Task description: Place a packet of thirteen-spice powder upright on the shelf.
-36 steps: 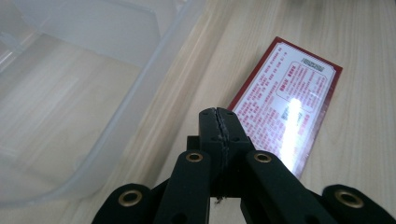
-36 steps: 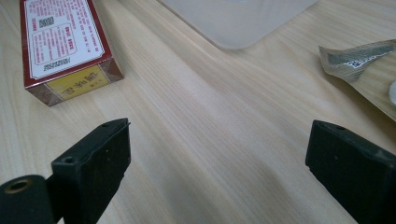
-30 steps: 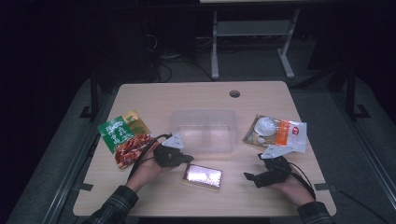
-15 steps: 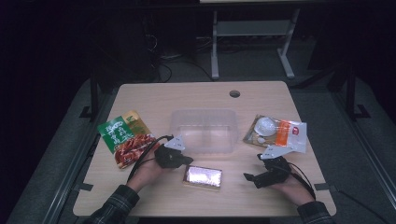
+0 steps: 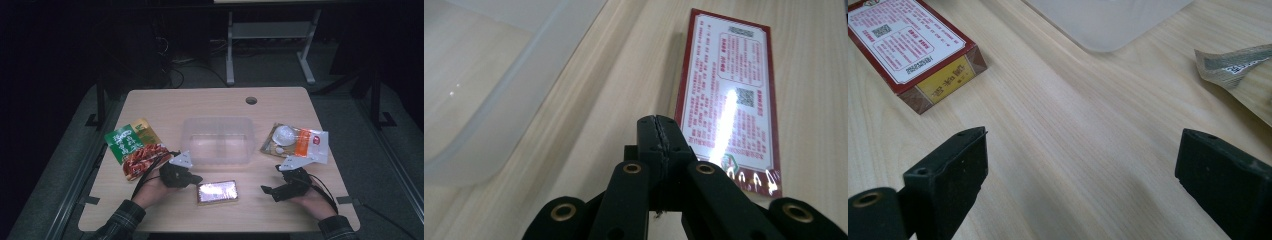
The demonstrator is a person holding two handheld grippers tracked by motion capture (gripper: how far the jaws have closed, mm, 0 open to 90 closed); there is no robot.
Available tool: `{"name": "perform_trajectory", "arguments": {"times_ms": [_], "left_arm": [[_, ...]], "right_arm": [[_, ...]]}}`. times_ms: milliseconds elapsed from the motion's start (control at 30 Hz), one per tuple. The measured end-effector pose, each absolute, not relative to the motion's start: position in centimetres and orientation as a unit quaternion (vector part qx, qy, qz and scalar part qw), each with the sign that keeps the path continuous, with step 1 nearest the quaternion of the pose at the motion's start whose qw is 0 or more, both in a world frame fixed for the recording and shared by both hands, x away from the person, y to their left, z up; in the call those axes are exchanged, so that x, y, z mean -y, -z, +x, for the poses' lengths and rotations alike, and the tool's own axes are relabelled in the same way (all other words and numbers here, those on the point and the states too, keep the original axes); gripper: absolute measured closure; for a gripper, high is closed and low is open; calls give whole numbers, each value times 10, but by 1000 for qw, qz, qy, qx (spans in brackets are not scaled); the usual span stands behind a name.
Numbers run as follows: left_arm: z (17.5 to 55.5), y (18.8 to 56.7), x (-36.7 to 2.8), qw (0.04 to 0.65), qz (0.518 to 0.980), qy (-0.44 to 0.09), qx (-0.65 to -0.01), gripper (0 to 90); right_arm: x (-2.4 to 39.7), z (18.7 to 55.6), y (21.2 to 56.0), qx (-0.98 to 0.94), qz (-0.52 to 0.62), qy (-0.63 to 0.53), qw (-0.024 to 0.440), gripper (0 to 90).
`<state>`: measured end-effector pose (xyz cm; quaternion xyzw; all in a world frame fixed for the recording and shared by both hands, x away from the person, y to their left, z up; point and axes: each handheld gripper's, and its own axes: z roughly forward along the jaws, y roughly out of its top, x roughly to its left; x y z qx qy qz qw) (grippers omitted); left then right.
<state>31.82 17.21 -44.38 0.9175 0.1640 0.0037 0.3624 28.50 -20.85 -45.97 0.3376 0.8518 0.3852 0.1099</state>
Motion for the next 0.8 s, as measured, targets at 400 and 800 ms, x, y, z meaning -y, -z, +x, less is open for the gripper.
{"name": "perform_trajectory", "arguments": {"times_ms": [400,800], "left_arm": [[301,443,-175,368,914,14,-168,895],[267,435,-172,386,903,14,-187,578]], "right_arm": [[207,286,460,-854,333,-385,107,61],[205,287,460,-855,332,-383,108,61]]}}
